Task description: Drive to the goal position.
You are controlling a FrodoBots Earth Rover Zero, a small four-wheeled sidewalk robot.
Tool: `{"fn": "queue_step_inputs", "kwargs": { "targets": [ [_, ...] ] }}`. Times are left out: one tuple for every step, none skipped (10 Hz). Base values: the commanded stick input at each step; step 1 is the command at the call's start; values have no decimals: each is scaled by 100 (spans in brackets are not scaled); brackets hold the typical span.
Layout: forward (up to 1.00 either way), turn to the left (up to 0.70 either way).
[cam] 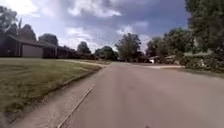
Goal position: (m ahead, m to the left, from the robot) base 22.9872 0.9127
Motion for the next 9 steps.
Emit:
{"fn": "queue_step_inputs", "kwargs": {
  "targets": [
    [100, 0],
    [100, 0],
    [100, 0],
    [100, 0],
    [100, 0],
    [100, 0],
    [100, 0],
    [100, 0],
    [100, 0]
  ]
}}
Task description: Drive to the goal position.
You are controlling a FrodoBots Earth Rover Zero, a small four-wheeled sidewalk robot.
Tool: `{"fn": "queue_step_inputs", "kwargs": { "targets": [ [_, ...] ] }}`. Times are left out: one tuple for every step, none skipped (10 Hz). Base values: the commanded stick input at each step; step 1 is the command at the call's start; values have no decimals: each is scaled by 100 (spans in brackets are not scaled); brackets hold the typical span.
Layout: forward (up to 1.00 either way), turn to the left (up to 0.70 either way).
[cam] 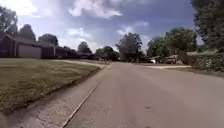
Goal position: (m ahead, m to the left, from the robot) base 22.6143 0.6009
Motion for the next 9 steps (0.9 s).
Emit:
{"fn": "queue_step_inputs", "kwargs": {
  "targets": [
    [100, 0],
    [100, 0],
    [100, -5],
    [100, -9],
    [100, -13],
    [100, -17],
    [100, -20],
    [100, -24],
    [100, 0]
  ]
}}
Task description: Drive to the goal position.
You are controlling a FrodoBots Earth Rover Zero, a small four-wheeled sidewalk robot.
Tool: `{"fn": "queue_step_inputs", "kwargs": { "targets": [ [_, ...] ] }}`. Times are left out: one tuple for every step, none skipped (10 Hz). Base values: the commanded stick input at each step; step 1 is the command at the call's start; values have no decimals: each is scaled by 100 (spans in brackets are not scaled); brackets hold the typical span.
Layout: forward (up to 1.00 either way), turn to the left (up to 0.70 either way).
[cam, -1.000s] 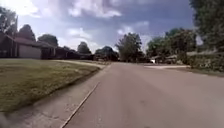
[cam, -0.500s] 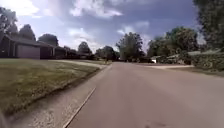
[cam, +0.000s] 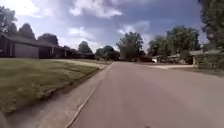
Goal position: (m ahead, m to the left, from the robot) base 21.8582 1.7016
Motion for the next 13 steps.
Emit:
{"fn": "queue_step_inputs", "kwargs": {
  "targets": [
    [100, 0],
    [100, 0],
    [100, 0],
    [100, 0],
    [100, 0],
    [100, 0],
    [100, 0],
    [100, 0],
    [100, 0],
    [100, 0],
    [100, 0],
    [100, 0],
    [100, 0]
  ]
}}
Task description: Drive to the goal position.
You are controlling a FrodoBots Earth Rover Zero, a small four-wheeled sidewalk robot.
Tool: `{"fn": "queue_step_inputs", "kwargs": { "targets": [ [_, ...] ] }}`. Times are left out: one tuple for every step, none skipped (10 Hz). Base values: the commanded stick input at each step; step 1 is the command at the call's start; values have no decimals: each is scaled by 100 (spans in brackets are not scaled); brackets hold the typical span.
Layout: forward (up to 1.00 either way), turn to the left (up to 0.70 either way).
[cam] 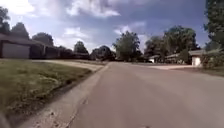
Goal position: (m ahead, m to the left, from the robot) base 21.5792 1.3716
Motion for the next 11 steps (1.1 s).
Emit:
{"fn": "queue_step_inputs", "kwargs": {
  "targets": [
    [100, 0],
    [100, 0],
    [100, 0],
    [100, 0],
    [100, 0],
    [100, 0],
    [100, 0],
    [100, 0],
    [100, 0],
    [100, 0],
    [100, 0]
  ]
}}
